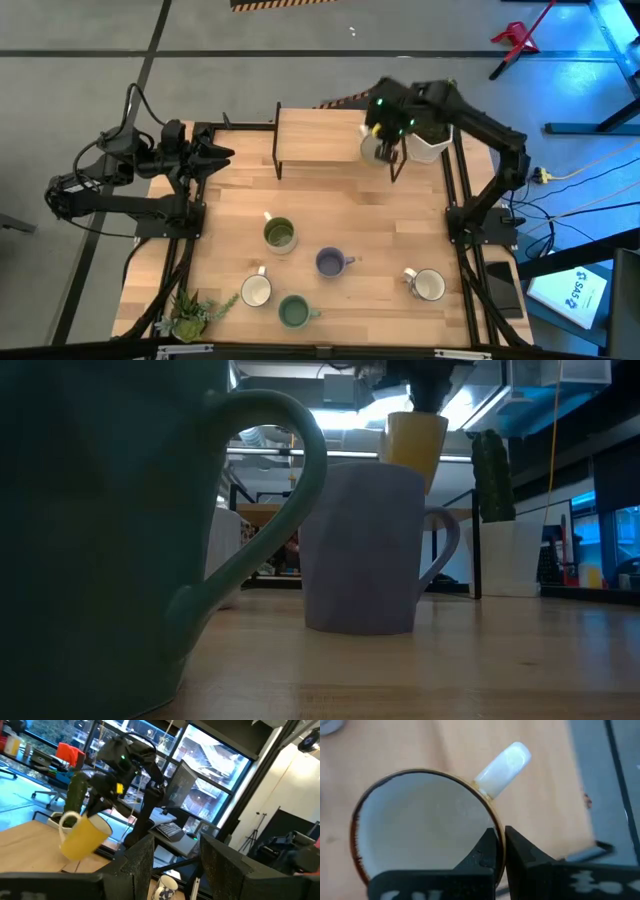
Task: Place coffee mugs
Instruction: Put the yellow mug on the shelf
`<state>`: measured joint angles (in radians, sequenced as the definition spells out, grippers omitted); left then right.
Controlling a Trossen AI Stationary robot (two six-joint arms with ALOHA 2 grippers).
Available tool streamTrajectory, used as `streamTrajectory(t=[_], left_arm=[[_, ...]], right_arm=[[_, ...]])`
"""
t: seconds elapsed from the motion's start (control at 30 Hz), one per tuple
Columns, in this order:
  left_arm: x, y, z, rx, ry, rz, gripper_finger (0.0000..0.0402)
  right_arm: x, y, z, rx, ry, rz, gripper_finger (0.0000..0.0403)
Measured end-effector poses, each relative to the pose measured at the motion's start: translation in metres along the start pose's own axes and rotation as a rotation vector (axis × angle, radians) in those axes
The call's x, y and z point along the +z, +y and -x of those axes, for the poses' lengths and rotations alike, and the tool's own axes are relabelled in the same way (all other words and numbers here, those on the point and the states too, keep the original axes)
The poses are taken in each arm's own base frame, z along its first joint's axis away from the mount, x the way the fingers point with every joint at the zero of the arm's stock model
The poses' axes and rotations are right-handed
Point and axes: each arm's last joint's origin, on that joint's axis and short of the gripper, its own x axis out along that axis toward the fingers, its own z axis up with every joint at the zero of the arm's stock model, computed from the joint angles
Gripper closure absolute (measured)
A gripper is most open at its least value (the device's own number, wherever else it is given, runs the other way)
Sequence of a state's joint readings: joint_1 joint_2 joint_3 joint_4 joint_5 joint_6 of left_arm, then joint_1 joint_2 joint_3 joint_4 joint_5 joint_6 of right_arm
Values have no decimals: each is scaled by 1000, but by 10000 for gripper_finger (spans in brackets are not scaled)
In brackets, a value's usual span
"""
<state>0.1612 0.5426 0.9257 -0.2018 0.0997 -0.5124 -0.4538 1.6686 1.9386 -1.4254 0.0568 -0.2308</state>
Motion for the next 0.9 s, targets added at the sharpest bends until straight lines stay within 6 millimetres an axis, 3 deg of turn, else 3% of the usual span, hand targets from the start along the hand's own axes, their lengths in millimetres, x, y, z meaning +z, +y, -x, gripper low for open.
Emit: streamTrajectory(t=[0.2, 0.33, 0.6, 0.9], left_arm=[[1, 1, 0, 34, -19, -1, 248], [1, 2, 0, 57, -31, -20, 248], [1, 2, 0, 82, -44, -26, 248], [2, 4, 0, 123, -66, -28, 248]], right_arm=[[-13, -41, -7, -31, 56, -96, 403], [-13, -56, -20, -18, 80, -97, 403], [-9, -64, -30, 19, 67, -74, 392], [-1, -68, -33, -44, 5, -26, 315]])
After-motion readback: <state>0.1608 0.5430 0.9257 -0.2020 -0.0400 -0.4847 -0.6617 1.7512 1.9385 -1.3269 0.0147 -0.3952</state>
